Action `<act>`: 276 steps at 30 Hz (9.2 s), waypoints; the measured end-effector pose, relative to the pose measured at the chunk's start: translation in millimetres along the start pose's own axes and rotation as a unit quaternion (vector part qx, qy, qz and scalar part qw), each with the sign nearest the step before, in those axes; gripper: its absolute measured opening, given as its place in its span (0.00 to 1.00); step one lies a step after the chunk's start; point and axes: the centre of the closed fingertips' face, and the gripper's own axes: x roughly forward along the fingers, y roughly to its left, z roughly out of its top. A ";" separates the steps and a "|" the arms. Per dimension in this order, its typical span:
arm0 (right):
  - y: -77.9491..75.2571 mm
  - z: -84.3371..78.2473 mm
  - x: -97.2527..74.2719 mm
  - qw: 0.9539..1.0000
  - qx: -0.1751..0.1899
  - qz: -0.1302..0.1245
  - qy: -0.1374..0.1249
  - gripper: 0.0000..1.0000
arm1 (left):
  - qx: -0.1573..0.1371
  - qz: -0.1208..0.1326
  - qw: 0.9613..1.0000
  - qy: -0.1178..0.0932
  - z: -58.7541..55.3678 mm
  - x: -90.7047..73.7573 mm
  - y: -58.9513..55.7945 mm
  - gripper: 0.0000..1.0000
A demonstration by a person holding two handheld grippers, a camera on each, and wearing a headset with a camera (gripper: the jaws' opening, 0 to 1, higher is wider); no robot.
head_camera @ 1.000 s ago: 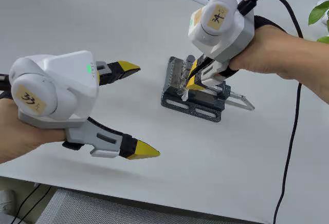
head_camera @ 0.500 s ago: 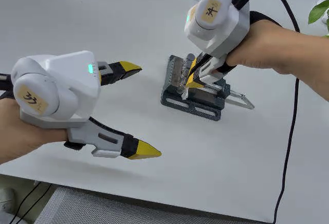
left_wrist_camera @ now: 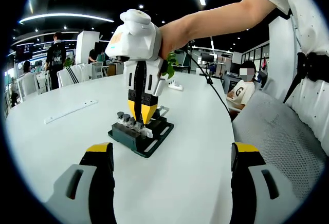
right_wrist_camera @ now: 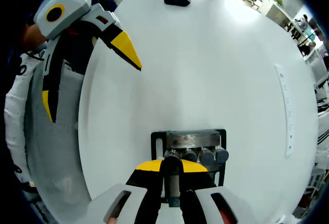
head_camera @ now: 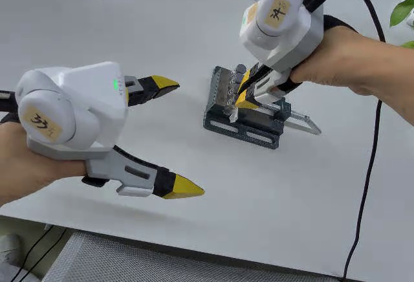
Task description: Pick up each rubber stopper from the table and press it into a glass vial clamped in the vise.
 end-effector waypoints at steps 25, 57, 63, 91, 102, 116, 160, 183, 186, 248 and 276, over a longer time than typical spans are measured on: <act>2.4 0.0 0.6 1.000 0.009 -0.006 -0.017 0.10 | -0.004 -0.005 1.000 -0.001 0.2 2.8 -5.0 0.93; 1.0 -1.0 -0.4 0.998 -0.051 0.003 0.039 0.06 | -0.006 -0.006 1.000 -0.002 -1.0 1.9 -4.6 0.91; 1.5 -0.9 1.0 0.996 -0.066 0.007 0.061 0.06 | -0.007 -0.007 1.000 -0.002 -0.9 2.1 -4.3 0.90; 3.1 -2.5 0.7 0.997 0.000 0.004 0.077 0.05 | -0.010 -0.008 1.000 -0.006 0.8 3.3 -5.4 0.88; -1.2 -2.8 1.0 0.996 -0.015 0.001 0.090 0.05 | -0.011 -0.005 1.000 -0.006 0.3 2.5 -5.1 0.88; 0.4 -0.4 1.8 0.998 -0.013 0.003 0.061 0.05 | -0.012 -0.009 1.000 -0.008 3.5 5.4 -6.8 0.88; -3.0 0.1 -17.9 0.999 0.020 -0.017 -0.033 0.07 | -0.015 -0.008 1.000 -0.001 -2.0 2.6 -5.7 0.87; 0.4 0.7 -5.0 0.999 0.025 -0.004 -0.045 0.02 | -0.020 -0.010 1.000 0.002 -4.2 3.2 -5.8 0.87; 0.8 -0.1 -5.1 0.999 0.025 -0.005 -0.043 0.03 | -0.020 -0.010 1.000 0.002 -4.0 3.6 -5.3 0.87; 0.8 1.3 0.8 1.000 0.002 -0.011 0.016 0.01 | -0.029 -0.006 0.999 -0.018 1.9 7.7 -2.2 0.84; 1.1 -1.9 2.7 0.999 -0.018 -0.017 0.028 0.00 | -0.030 0.001 0.999 -0.025 6.9 6.0 0.9 0.82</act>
